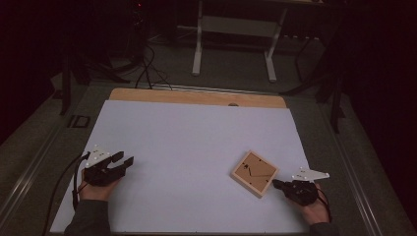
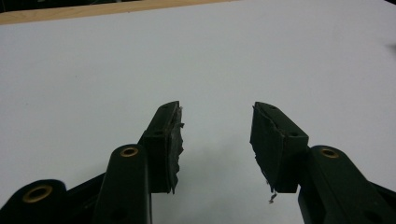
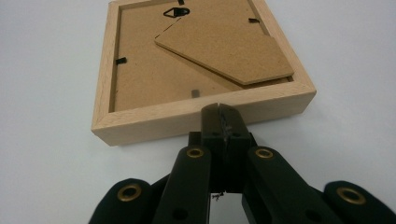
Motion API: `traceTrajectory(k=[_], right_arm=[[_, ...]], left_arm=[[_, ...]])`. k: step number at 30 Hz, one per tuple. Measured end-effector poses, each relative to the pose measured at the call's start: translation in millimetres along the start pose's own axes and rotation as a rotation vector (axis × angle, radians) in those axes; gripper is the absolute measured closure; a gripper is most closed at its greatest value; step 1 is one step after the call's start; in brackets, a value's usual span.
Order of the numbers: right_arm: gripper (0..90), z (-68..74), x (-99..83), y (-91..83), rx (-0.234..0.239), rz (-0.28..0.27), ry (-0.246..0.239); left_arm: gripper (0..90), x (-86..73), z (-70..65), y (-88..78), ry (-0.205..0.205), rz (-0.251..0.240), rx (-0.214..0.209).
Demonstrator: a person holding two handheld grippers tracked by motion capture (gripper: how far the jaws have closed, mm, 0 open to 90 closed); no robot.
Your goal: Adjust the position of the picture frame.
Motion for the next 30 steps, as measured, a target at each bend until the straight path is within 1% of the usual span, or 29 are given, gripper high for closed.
traceTrajectory(k=[3,5,6,8,12,14,15,17,19,26,30], right_arm=[[90.0,0.7,0.8,0.1,-0.007,0.008,-0.005],[90.0,-1.1,0.2,0.2,-0.021,0.015,-0.003],[90.0,-1.5,-0.1,0.1,-0.015,0.012,0.006],[90.0,-1.8,-0.1,0.3,-0.013,0.010,0.008],[90.0,-2.0,0.2,0.4,-0.014,0.013,0.002],[90.0,-6.2,0.1,1.0,-0.033,0.018,0.008],[90.0,-7.4,-0.5,1.7,-0.032,0.018,0.016],[90.0,-6.7,-1.6,4.0,-0.032,0.034,0.015],[90.0,-5.8,-1.3,4.9,-0.025,0.039,0.006],[90.0,0.7,3.3,9.0,0.005,0.033,-0.020],[90.0,5.1,5.8,11.4,0.021,0.032,-0.027]], left_arm=[[53.2,0.1,-0.2,-0.6,0.002,-0.001,0.001],[53.0,0.3,-0.1,-1.0,0.001,-0.005,0.002],[53.0,0.4,-0.1,-1.1,-0.001,-0.008,0.001],[52.7,0.6,0.1,-1.2,0.000,-0.010,-0.001],[51.7,0.9,-0.8,-1.0,0.002,-0.014,-0.006],[51.0,1.6,-2.1,-1.8,0.006,-0.023,-0.014],[50.6,1.7,-2.6,-2.2,0.008,-0.026,-0.016],[50.1,1.8,-3.0,-2.3,0.012,-0.028,-0.020],[49.8,2.0,-3.7,-2.2,0.014,-0.030,-0.024],[49.5,2.3,-4.5,-2.4,0.018,-0.033,-0.026],[49.5,2.1,-4.4,-2.3,0.020,-0.029,-0.025]])
Point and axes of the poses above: each handheld gripper's, and its own axes: y roughly forward along the jaws, x roughly out of its top, z roughly to its left, the point moved 4 cm from there along y, roughly forward along the jaws, and after that the axes turned 7 degrees about x, right-handed, at the moved point
